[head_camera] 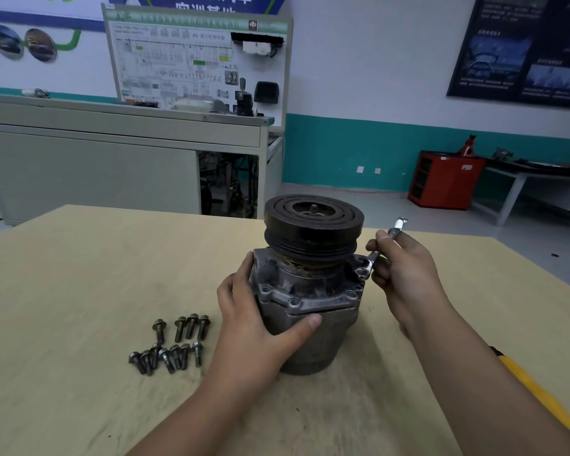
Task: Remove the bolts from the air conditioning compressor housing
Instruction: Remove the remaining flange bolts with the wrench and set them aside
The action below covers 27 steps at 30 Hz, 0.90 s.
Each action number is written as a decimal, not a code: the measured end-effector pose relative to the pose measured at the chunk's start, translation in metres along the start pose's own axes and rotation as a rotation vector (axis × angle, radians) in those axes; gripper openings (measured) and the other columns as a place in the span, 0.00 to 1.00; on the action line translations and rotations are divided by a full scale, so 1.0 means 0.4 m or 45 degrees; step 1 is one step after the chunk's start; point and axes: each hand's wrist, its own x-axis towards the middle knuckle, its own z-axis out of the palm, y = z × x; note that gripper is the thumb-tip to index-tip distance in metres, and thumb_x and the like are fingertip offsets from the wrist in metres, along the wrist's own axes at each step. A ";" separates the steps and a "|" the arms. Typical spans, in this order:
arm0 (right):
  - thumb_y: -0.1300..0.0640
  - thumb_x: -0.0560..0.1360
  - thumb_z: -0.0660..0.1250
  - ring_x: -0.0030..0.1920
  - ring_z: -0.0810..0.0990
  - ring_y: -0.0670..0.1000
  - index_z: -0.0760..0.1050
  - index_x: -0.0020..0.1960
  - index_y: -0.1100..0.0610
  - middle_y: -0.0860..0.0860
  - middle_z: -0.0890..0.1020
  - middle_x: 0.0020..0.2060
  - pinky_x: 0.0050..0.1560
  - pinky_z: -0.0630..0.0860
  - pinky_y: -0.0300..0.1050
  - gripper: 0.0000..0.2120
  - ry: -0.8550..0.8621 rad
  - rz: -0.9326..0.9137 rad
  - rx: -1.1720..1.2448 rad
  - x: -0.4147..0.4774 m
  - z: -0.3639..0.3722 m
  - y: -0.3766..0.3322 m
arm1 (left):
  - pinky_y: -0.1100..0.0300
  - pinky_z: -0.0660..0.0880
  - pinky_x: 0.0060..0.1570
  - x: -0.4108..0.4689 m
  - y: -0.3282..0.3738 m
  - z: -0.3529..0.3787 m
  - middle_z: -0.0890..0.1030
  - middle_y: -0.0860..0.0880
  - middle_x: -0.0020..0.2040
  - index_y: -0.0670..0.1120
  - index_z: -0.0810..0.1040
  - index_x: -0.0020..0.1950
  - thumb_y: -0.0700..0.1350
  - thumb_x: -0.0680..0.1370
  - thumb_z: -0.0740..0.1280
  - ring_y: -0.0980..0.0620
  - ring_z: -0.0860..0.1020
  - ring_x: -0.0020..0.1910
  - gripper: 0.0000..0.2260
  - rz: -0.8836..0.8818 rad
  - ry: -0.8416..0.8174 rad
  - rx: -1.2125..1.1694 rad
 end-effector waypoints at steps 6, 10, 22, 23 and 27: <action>0.60 0.79 0.62 0.18 0.66 0.40 0.77 0.41 0.59 0.45 0.77 0.23 0.20 0.60 0.32 0.09 -0.147 0.004 -0.260 -0.011 0.006 -0.022 | 0.73 0.58 0.57 -0.003 0.004 0.001 0.55 0.65 0.61 0.62 0.48 0.74 0.71 0.55 0.65 0.87 0.53 0.54 0.52 -0.009 -0.001 -0.007; 0.65 0.79 0.60 0.21 0.69 0.42 0.75 0.44 0.61 0.51 0.80 0.26 0.20 0.64 0.33 0.07 -0.022 0.071 0.115 -0.021 0.011 -0.037 | 0.70 0.58 0.60 -0.001 0.004 0.000 0.55 0.65 0.61 0.61 0.47 0.75 0.71 0.55 0.65 0.87 0.52 0.54 0.52 -0.022 -0.009 0.001; 0.69 0.76 0.64 0.28 0.81 0.51 0.63 0.43 0.52 0.58 0.78 0.36 0.28 0.77 0.40 0.15 0.294 -0.525 0.041 -0.138 -0.013 -0.030 | 0.68 0.60 0.60 -0.003 -0.009 0.003 0.55 0.64 0.63 0.62 0.48 0.74 0.63 0.62 0.73 0.71 0.62 0.59 0.48 -0.001 -0.010 -0.015; 0.69 0.75 0.65 0.30 0.82 0.51 0.63 0.43 0.51 0.57 0.78 0.36 0.30 0.78 0.40 0.16 0.296 -0.584 0.008 -0.149 -0.013 -0.022 | 0.68 0.60 0.60 -0.003 -0.010 0.003 0.55 0.64 0.63 0.62 0.48 0.74 0.63 0.62 0.73 0.69 0.62 0.60 0.48 0.000 -0.008 -0.013; 0.69 0.75 0.66 0.34 0.83 0.52 0.66 0.42 0.52 0.52 0.79 0.34 0.37 0.81 0.42 0.15 0.247 -0.729 -0.067 -0.170 -0.008 0.005 | 0.68 0.59 0.61 -0.001 -0.010 0.003 0.54 0.66 0.61 0.62 0.47 0.75 0.65 0.60 0.71 0.70 0.60 0.58 0.50 -0.003 -0.012 -0.018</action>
